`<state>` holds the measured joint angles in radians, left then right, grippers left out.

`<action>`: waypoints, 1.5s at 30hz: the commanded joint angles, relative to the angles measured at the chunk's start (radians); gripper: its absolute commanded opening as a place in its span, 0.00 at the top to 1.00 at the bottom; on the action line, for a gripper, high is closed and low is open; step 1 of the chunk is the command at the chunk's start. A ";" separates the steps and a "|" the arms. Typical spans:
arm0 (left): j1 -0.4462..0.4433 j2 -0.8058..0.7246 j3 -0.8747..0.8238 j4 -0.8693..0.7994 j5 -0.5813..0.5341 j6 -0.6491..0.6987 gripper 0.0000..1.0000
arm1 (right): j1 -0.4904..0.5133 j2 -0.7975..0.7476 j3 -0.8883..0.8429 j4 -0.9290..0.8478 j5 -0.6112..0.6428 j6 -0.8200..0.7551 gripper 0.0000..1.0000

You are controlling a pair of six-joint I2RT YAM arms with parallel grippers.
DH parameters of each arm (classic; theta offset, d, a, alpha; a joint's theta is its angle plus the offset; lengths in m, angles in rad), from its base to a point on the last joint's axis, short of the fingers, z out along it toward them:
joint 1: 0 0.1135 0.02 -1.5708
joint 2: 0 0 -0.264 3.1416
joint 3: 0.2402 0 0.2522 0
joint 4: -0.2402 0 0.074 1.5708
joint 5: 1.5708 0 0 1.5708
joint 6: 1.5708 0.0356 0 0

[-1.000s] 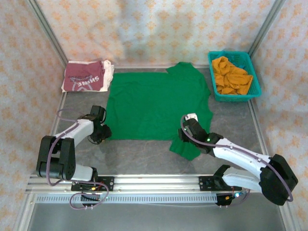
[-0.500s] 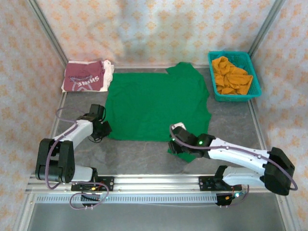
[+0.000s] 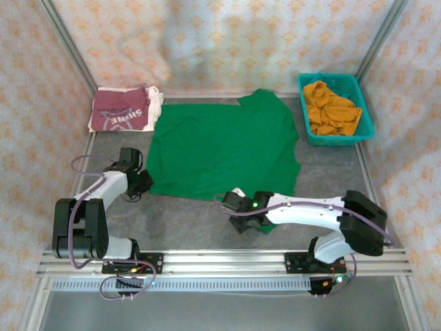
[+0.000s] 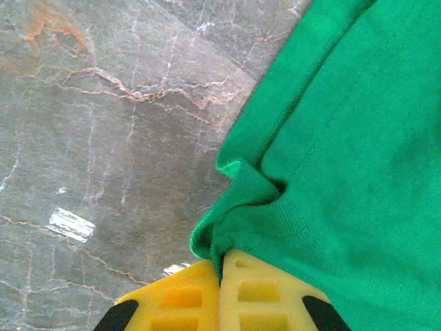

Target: Fold and stack the t-shirts

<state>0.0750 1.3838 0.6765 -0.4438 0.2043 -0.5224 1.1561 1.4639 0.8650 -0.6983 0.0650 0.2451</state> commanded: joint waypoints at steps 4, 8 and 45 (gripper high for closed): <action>0.012 -0.003 -0.024 0.014 0.012 0.014 1.00 | 0.010 0.074 0.014 -0.028 0.030 -0.025 0.36; 0.012 -0.031 -0.032 0.008 0.016 0.004 1.00 | 0.011 0.072 0.003 -0.031 0.030 -0.001 0.39; 0.012 -0.113 -0.087 -0.006 0.080 -0.005 1.00 | 0.014 -0.628 -0.531 0.163 0.050 0.997 0.45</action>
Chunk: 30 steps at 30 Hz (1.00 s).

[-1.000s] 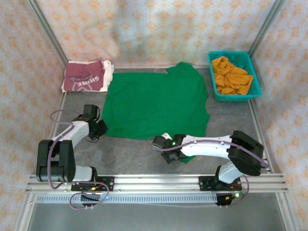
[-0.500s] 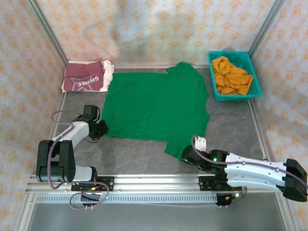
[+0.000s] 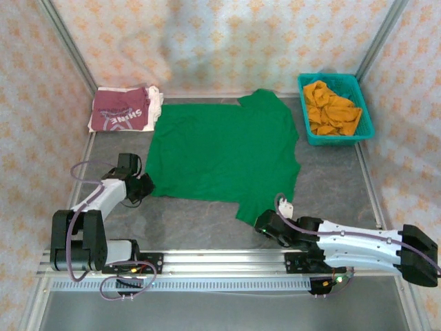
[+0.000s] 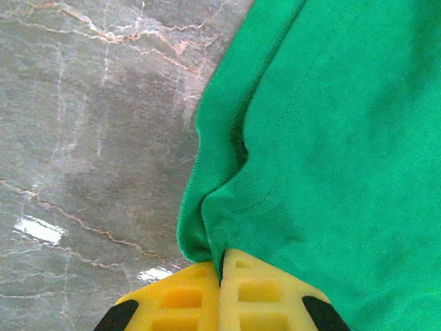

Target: Fold and stack the t-shirts

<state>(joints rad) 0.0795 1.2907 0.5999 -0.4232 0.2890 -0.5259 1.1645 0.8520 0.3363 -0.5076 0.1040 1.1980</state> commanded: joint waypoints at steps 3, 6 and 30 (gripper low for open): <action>0.008 -0.017 -0.015 -0.017 0.003 -0.003 1.00 | 0.009 -0.018 0.002 -0.044 0.005 0.050 0.46; 0.008 -0.018 -0.017 -0.017 0.005 -0.002 1.00 | 0.032 -0.010 0.016 -0.070 0.003 0.064 0.46; 0.008 -0.068 -0.037 -0.029 0.006 -0.002 1.00 | 0.093 0.099 0.041 0.006 0.036 0.064 0.47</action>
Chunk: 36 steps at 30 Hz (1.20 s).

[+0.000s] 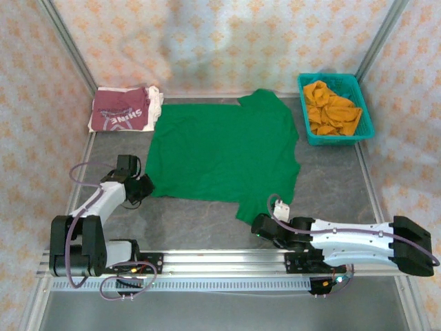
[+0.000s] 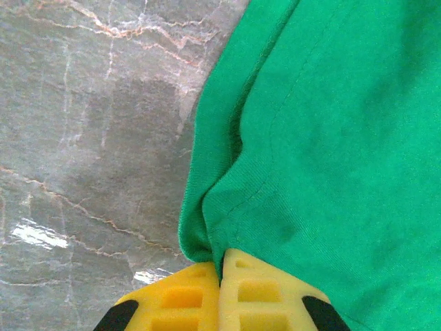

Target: Fold and stack the t-shirts

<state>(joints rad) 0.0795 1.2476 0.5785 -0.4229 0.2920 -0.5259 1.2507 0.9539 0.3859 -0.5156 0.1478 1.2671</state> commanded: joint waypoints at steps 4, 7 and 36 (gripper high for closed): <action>0.008 -0.029 -0.020 -0.031 0.003 -0.003 1.00 | 0.007 -0.003 -0.010 0.003 -0.059 -0.026 0.49; 0.007 -0.036 -0.035 -0.020 0.003 -0.036 1.00 | 0.007 0.006 -0.021 0.019 -0.077 -0.029 0.50; 0.014 -0.306 -0.038 -0.206 -0.027 -0.090 1.00 | -0.082 -0.291 0.223 -0.497 0.302 -0.092 1.00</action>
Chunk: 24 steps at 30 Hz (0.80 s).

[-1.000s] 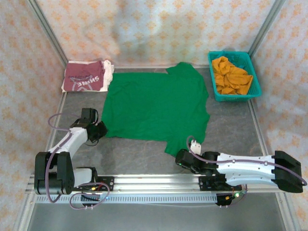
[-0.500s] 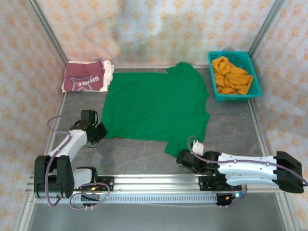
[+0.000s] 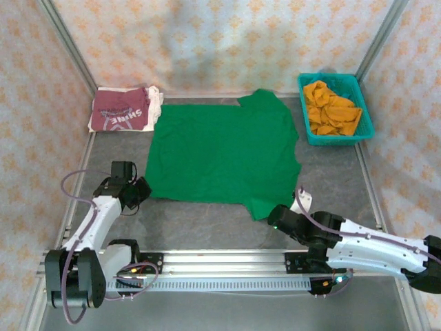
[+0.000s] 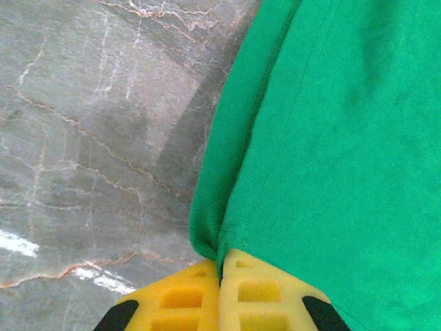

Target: Fold and stack the t-shirts

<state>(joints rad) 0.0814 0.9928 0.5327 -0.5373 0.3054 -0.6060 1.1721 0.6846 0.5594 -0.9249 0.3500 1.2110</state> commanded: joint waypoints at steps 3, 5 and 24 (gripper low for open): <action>0.012 -0.095 -0.014 -0.101 -0.059 -0.015 1.00 | -0.003 -0.052 0.056 -0.115 0.125 -0.027 1.00; 0.012 -0.107 -0.030 -0.095 -0.041 -0.038 1.00 | -0.003 -0.070 0.051 -0.119 0.126 -0.033 1.00; 0.011 -0.121 0.093 -0.138 -0.023 -0.056 1.00 | -0.146 -0.040 0.232 -0.083 0.248 -0.375 1.00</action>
<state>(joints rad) 0.0814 0.8368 0.5880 -0.6872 0.2890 -0.6762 1.0725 0.6125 0.7563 -1.0435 0.5697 0.9524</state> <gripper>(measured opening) 0.045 0.045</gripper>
